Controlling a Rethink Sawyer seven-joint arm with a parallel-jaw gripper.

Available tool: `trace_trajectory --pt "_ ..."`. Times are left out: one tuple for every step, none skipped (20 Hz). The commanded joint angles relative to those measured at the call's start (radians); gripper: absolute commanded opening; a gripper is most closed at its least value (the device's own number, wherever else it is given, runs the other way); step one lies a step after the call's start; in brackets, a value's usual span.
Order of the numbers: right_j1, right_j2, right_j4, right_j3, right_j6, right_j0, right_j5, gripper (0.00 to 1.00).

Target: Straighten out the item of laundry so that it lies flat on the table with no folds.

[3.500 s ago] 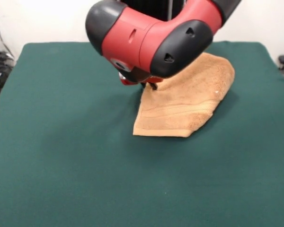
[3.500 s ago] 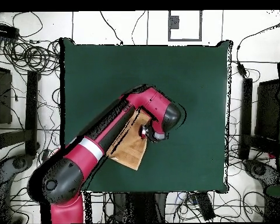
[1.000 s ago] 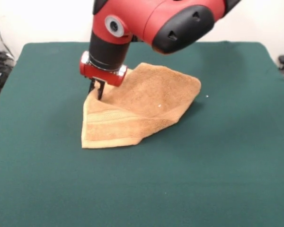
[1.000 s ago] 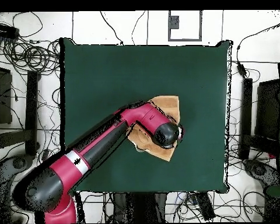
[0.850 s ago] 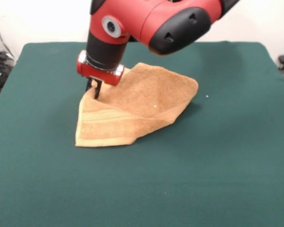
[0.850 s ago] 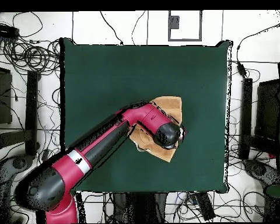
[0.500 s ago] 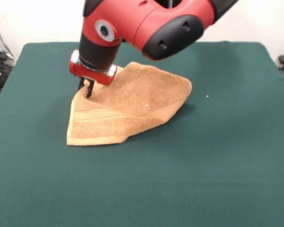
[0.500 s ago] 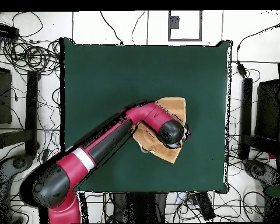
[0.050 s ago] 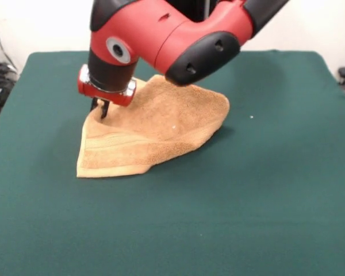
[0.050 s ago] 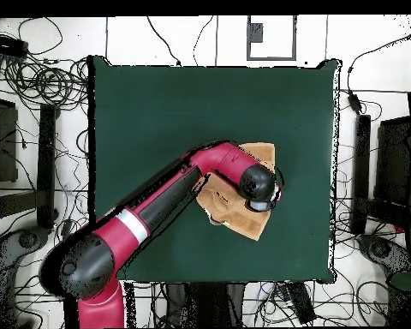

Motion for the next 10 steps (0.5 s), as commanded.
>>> trace_trajectory --pt "0.110 0.141 -0.004 -0.295 0.284 -0.069 -0.213 0.00" --pt "0.111 0.138 -0.006 -0.305 0.293 -0.075 -0.221 0.00" --pt "0.113 0.136 -0.012 -0.319 0.311 -0.082 -0.241 0.00" --pt "0.113 0.135 -0.016 -0.327 0.324 -0.088 -0.257 0.00" --pt "0.114 0.134 -0.019 -0.334 0.336 -0.094 -0.274 0.00" --pt "0.115 0.131 -0.018 -0.340 0.345 -0.099 -0.287 0.00" --pt "0.125 0.097 0.011 -0.345 0.348 -0.111 -0.321 0.00" --pt "0.130 0.081 0.025 -0.349 0.349 -0.118 -0.336 0.00" --pt "0.141 0.042 0.057 -0.357 0.352 -0.133 -0.371 0.00" --pt "0.153 0.003 0.090 -0.365 0.354 -0.148 -0.405 0.00"
